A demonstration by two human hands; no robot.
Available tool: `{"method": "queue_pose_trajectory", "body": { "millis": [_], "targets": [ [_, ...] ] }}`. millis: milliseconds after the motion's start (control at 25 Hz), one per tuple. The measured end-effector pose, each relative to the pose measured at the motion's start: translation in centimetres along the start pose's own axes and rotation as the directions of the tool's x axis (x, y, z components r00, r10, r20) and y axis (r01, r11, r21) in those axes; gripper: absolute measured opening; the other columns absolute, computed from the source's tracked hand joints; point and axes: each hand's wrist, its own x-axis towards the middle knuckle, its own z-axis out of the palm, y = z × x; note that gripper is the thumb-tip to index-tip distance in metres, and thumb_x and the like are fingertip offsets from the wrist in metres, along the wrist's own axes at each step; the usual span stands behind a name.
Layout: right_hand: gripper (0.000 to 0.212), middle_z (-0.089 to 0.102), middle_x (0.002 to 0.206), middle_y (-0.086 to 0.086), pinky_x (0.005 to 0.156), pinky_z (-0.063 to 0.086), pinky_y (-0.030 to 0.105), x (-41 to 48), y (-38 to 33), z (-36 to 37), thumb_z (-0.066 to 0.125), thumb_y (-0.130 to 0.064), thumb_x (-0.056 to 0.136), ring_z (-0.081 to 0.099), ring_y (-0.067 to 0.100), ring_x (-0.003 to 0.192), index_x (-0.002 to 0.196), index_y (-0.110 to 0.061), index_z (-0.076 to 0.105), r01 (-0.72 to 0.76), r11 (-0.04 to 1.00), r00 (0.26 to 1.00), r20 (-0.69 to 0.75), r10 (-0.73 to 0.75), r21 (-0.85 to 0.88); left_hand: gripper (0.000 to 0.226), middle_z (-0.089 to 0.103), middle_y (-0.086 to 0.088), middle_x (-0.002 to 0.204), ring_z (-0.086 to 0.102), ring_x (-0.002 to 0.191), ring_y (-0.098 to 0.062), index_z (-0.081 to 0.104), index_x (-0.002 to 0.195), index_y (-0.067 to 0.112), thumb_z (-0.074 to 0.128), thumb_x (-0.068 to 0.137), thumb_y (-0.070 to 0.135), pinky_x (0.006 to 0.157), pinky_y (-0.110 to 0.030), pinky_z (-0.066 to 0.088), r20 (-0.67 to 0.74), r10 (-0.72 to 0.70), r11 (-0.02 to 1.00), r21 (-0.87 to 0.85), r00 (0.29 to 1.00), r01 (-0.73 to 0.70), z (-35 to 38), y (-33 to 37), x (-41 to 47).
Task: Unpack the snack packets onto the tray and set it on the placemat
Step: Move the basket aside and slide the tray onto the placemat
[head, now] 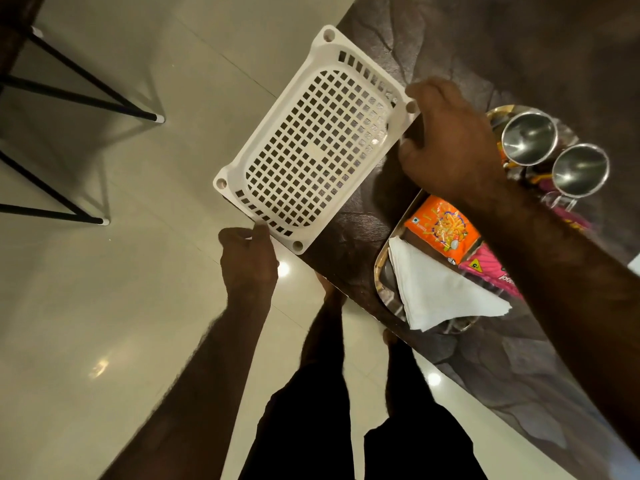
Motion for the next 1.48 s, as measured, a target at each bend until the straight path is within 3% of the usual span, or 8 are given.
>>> {"method": "queue_pose_trajectory", "body": {
  "millis": [80, 240, 440, 680, 840, 1040, 1280, 1480],
  "targets": [
    [0.060, 0.048, 0.155, 0.008, 0.113, 0.044, 0.052, -1.1, 1.4, -0.9, 0.061, -0.023, 0.092, 0.052, 0.031, 0.140, 0.151, -0.015, 0.050, -0.021, 1.000, 0.999, -0.047, 0.021, 0.004, 0.026, 0.066, -0.017, 0.109, 0.070, 0.091, -0.038, 0.050, 0.107, 0.015, 0.052, 0.098, 0.039, 0.082, -0.055, 0.061, -0.031, -0.013, 1.000, -0.028, 0.999, 0.012, 0.3, -1.8, -2.2],
    [0.055, 0.053, 0.149, 0.011, 0.112, 0.044, 0.051, -1.8, 5.5, -3.1, 0.062, -0.028, 0.092, 0.052, 0.037, 0.138, 0.146, -0.023, 0.056, -0.117, 0.993, 0.990, -0.080, 0.115, -0.029, 0.017, 0.065, -0.011, 0.098, 0.067, 0.075, -0.023, 0.054, 0.110, 0.016, 0.051, 0.103, 0.031, 0.060, -0.034, 0.056, 0.255, -0.139, 0.990, 0.060, 0.957, 0.128, 2.7, -5.3, -6.8],
    [0.054, 0.055, 0.149, 0.013, 0.113, 0.042, 0.051, -2.0, 10.9, -5.4, 0.061, -0.040, 0.094, 0.050, 0.038, 0.141, 0.146, -0.026, 0.057, -0.249, 0.968, 0.969, -0.010, 0.248, -0.026, 0.032, 0.063, -0.002, 0.103, 0.067, 0.087, -0.021, 0.053, 0.120, 0.019, 0.048, 0.101, 0.044, 0.077, -0.039, 0.057, 0.439, -0.304, 0.950, 0.203, 0.845, 0.237, 7.9, -6.6, -10.9],
    [0.046, 0.062, 0.142, 0.011, 0.104, 0.052, 0.046, -1.6, 14.8, -5.8, 0.054, -0.052, 0.099, 0.063, 0.036, 0.126, 0.137, -0.027, 0.062, -0.316, 0.943, 0.946, 0.110, 0.305, 0.101, 0.027, 0.067, -0.006, 0.107, 0.069, 0.088, -0.022, 0.052, 0.120, 0.020, 0.043, 0.105, 0.041, 0.069, -0.033, 0.053, 0.496, -0.366, 0.931, 0.196, 0.788, 0.309, 10.6, -5.4, -12.3],
    [0.051, 0.061, 0.142, 0.011, 0.089, 0.042, 0.034, -0.8, 15.9, -5.5, 0.046, -0.058, 0.103, 0.060, 0.032, 0.124, 0.136, -0.022, 0.064, -0.301, 0.938, 0.949, 0.152, 0.276, 0.173, 0.028, 0.071, -0.011, 0.117, 0.073, 0.094, -0.025, 0.053, 0.125, 0.021, 0.043, 0.106, 0.039, 0.072, -0.034, 0.055, 0.516, -0.361, 0.929, 0.128, 0.777, 0.347, 11.3, -5.3, -12.7],
    [0.061, 0.061, 0.145, 0.006, 0.095, 0.042, 0.036, -0.3, 16.9, -5.6, 0.041, -0.068, 0.101, 0.060, 0.027, 0.127, 0.139, -0.026, 0.062, -0.303, 0.916, 0.946, 0.198, 0.255, 0.265, 0.017, 0.071, -0.010, 0.113, 0.072, 0.101, -0.029, 0.057, 0.112, 0.032, 0.048, 0.104, 0.043, 0.075, -0.039, 0.057, 0.519, -0.401, 0.879, -0.017, 0.755, 0.477, 11.7, -5.6, -13.3],
    [0.055, 0.070, 0.133, 0.006, 0.089, 0.035, 0.029, -0.6, 17.4, -5.2, 0.040, -0.063, 0.104, 0.056, 0.014, 0.105, 0.132, -0.025, 0.070, -0.301, 0.894, 0.953, 0.148, 0.265, 0.331, 0.037, 0.064, -0.014, 0.125, 0.068, 0.109, -0.032, 0.051, 0.135, 0.024, 0.047, 0.104, 0.042, 0.079, -0.040, 0.057, 0.507, -0.363, 0.892, -0.053, 0.781, 0.449, 12.0, -5.3, -13.0],
    [0.053, 0.073, 0.125, 0.007, 0.100, 0.048, 0.037, -1.3, 18.2, -4.1, 0.046, -0.060, 0.104, 0.066, 0.023, 0.115, 0.123, -0.019, 0.074, -0.344, 0.850, 0.939, 0.125, 0.321, 0.400, 0.046, 0.053, -0.014, 0.141, 0.059, 0.122, -0.037, 0.042, 0.144, 0.023, 0.052, 0.102, 0.041, 0.093, -0.052, 0.057, 0.436, -0.329, 0.912, -0.081, 0.838, 0.401, 10.9, -4.2, -11.6]
  ]
}}
